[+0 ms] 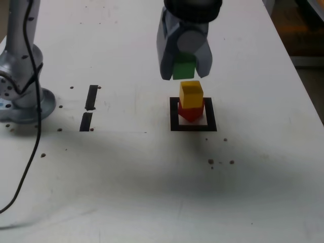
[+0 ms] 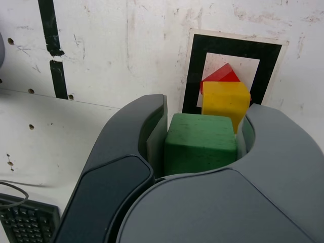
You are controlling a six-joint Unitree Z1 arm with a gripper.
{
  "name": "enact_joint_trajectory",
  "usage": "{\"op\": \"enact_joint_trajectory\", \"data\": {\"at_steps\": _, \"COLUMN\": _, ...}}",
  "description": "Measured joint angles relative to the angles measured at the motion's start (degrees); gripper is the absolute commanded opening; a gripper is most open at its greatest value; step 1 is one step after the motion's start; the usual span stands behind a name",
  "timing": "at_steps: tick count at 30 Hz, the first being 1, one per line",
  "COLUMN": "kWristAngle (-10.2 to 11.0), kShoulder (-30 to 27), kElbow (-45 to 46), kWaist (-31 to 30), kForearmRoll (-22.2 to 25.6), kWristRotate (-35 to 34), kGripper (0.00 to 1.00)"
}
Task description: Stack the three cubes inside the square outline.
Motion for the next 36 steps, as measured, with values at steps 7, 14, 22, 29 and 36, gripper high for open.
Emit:
{"op": "enact_joint_trajectory", "data": {"at_steps": 7, "kWristAngle": -0.9, "kShoulder": 2.3, "kElbow": 0.0, "kWaist": 0.0, "kForearmRoll": -1.7, "kWristRotate": 0.4, "kGripper": 0.19}}
{"op": "enact_joint_trajectory", "data": {"at_steps": 14, "kWristAngle": -1.2, "kShoulder": 2.3, "kElbow": 0.4, "kWaist": 0.2, "kForearmRoll": -2.3, "kWristRotate": 0.7, "kGripper": 0.19}}
{"op": "enact_joint_trajectory", "data": {"at_steps": 22, "kWristAngle": -1.4, "kShoulder": 2.6, "kElbow": 0.9, "kWaist": 1.5, "kForearmRoll": -3.4, "kWristRotate": 1.9, "kGripper": 0.22}}
{"op": "enact_joint_trajectory", "data": {"at_steps": 29, "kWristAngle": -1.8, "kShoulder": 3.5, "kElbow": 1.0, "kWaist": 2.4, "kForearmRoll": -4.2, "kWristRotate": 3.0, "kGripper": 0.24}}
{"op": "enact_joint_trajectory", "data": {"at_steps": 36, "kWristAngle": -2.5, "kShoulder": 4.6, "kElbow": 1.0, "kWaist": 2.7, "kForearmRoll": -4.6, "kWristRotate": 3.3, "kGripper": 0.30}}
